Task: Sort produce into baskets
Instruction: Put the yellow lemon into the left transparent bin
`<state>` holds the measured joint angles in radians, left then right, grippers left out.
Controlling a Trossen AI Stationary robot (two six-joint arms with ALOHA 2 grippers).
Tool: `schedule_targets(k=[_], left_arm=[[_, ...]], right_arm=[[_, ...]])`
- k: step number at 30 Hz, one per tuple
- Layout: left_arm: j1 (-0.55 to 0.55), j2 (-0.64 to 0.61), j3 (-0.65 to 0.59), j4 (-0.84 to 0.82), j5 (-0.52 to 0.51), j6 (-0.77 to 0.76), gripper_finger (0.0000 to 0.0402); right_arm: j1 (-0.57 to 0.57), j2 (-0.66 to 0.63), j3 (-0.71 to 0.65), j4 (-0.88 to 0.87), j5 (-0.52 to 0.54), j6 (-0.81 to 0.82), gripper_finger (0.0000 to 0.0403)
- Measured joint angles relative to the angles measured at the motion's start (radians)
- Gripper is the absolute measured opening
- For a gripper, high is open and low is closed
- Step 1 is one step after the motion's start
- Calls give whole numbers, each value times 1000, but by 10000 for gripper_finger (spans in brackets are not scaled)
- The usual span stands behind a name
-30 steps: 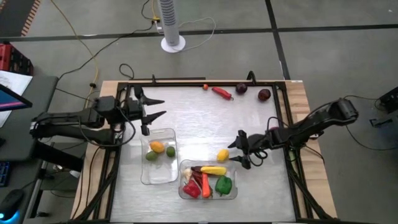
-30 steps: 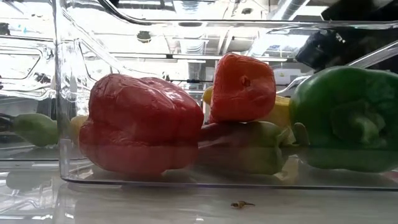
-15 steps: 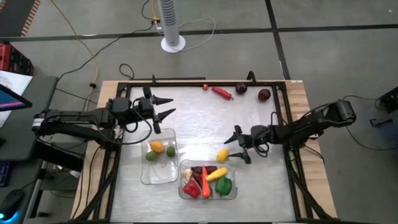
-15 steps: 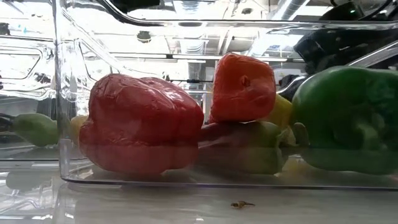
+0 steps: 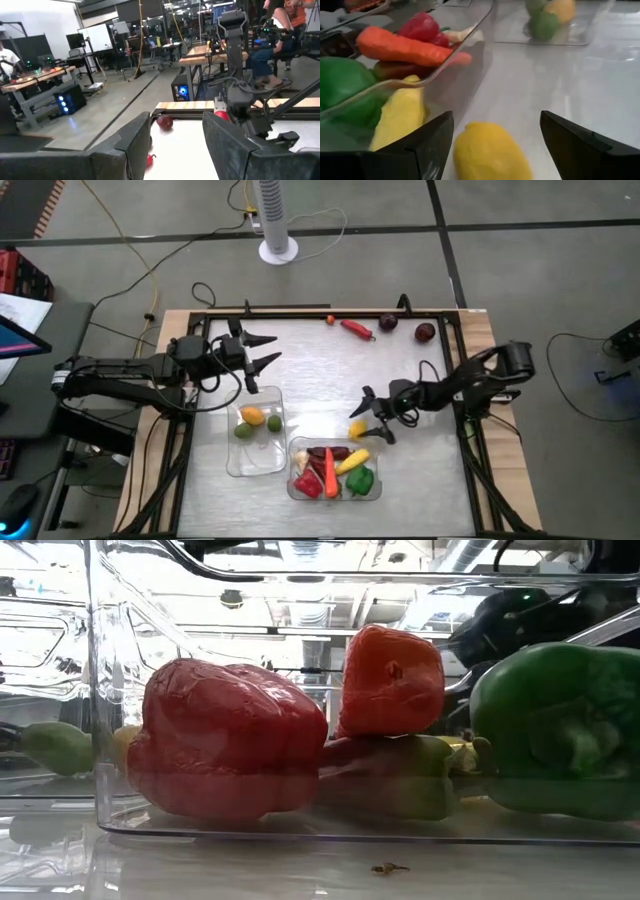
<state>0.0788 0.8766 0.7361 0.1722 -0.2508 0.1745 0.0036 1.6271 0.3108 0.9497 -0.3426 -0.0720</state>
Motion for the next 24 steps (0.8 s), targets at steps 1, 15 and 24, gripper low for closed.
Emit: schedule_targets(k=[1,15,24], left_arm=[[0,0,0,0,0,0,169],[0,0,0,-4,1,5,169],[0,1,0,65,3,8,169]], right_arm=[[0,19,7,10,-19,6,322],[-14,174,43,11,-52,-5,309],[-42,150,43,-8,-48,14,245]])
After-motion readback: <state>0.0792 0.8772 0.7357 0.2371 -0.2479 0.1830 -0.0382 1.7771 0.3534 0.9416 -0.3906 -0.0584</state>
